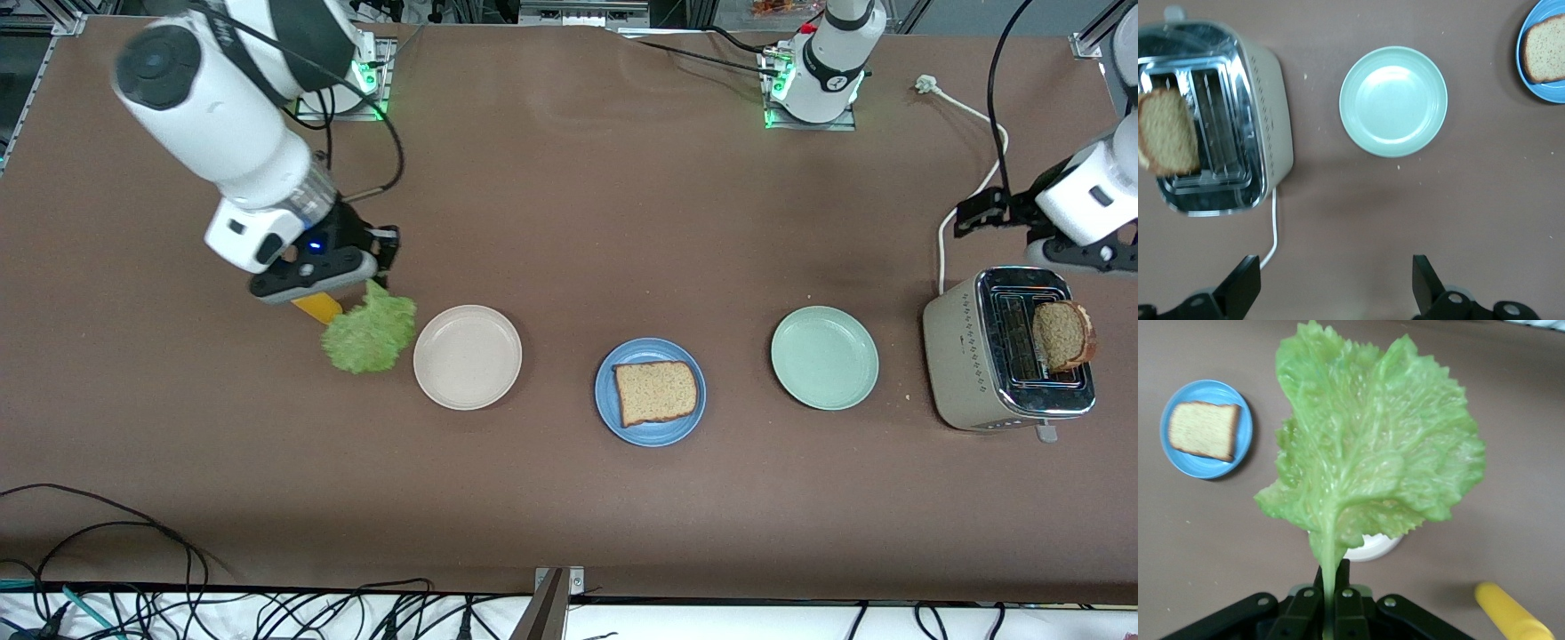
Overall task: Make sandwich in blue plate with both arms
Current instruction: 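Carry the lettuce leaf with the right gripper over the bread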
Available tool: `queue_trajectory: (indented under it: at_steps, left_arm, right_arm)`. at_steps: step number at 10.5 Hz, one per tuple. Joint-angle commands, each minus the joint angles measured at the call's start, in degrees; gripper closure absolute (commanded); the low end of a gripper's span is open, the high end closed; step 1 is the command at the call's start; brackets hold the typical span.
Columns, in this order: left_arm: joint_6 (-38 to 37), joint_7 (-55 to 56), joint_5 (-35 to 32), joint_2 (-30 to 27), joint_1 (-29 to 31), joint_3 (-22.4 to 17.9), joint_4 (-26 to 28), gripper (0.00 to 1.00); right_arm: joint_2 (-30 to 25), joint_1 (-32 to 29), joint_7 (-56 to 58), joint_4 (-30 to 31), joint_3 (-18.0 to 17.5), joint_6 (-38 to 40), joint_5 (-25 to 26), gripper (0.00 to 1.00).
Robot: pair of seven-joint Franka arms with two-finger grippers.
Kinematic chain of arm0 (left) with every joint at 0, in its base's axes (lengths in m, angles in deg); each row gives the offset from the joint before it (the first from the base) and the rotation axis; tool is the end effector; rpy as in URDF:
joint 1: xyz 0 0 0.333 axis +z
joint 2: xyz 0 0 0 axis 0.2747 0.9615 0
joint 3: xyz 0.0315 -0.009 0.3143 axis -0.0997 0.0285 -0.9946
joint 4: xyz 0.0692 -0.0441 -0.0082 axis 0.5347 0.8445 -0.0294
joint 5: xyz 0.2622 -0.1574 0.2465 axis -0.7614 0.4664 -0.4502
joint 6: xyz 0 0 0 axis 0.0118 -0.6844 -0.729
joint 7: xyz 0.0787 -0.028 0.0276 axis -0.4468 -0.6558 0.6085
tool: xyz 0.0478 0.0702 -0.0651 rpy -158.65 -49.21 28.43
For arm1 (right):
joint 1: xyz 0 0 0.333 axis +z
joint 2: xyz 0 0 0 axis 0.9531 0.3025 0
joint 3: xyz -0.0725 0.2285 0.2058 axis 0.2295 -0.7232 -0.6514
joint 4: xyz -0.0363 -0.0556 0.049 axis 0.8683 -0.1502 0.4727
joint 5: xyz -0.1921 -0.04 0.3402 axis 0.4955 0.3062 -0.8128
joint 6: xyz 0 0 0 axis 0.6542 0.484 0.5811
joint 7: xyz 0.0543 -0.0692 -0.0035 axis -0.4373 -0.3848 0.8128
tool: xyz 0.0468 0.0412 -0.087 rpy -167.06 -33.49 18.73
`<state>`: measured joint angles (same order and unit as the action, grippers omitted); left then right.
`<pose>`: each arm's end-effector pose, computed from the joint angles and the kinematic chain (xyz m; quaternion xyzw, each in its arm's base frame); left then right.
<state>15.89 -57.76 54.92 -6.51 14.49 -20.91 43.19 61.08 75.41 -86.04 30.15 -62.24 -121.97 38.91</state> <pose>0.5430 0.0315 0.5449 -0.9962 0.0494 0.0719 0.0072 0.5781 0.2699 0.5118 -0.9865 -0.1280 -0.0709 0.0729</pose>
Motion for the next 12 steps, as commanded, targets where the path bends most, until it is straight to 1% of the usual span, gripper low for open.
queue_trajectory:
  at_steps: [1, 2, 5, 7, 8, 9, 10, 12]
  left_arm:
    - [-7.2, 8.9, -1.0, -3.0, 0.8, 1.8, -1.9, 0.0]
    - [-8.6, 12.5, -0.3, -3.0, 0.8, 2.2, -3.1, 0.0]
    - [-8.8, 13.6, 0.7, -2.6, 0.7, 3.7, -3.9, 0.0]
    - [-8.9, 12.7, 0.7, 1.2, 0.5, 3.0, -9.2, 0.0]
    - [-8.8, 12.8, 0.6, 2.6, 0.2, 2.9, -10.1, 0.0]
    - [-8.8, 12.8, 0.6, 2.6, 0.0, 2.8, -10.0, 0.0]
    - [-8.8, 12.8, 0.6, 2.6, -0.2, 2.6, -9.9, 0.0]
    - [-8.8, 12.8, 0.6, 2.6, -1.1, 1.8, -9.8, 0.0]
  right_arm:
    - [5.5, 5.7, -0.3, -2.8, 0.1, -9.0, 0.3, 1.0]
    - [6.4, 7.5, -0.4, -2.8, 0.1, -11.8, 0.3, 1.0]
    - [10.5, 12.1, -0.9, -2.8, 0.1, -19.0, 0.3, 1.0]
    - [14.2, 14.7, -0.6, -2.8, 0.1, -28.2, 0.3, 1.0]
    - [16.1, 15.4, -0.4, -2.8, 0.1, -32.6, 1.1, 1.0]
    - [18.3, 16.6, -0.4, -2.8, 0.1, -36.6, 3.5, 1.0]
    - [20.7, 18.1, -0.5, -2.9, 0.1, -40.7, 4.8, 1.0]
    - [25.2, 21.2, -0.4, -3.3, 0.8, -48.7, 6.0, 1.0]
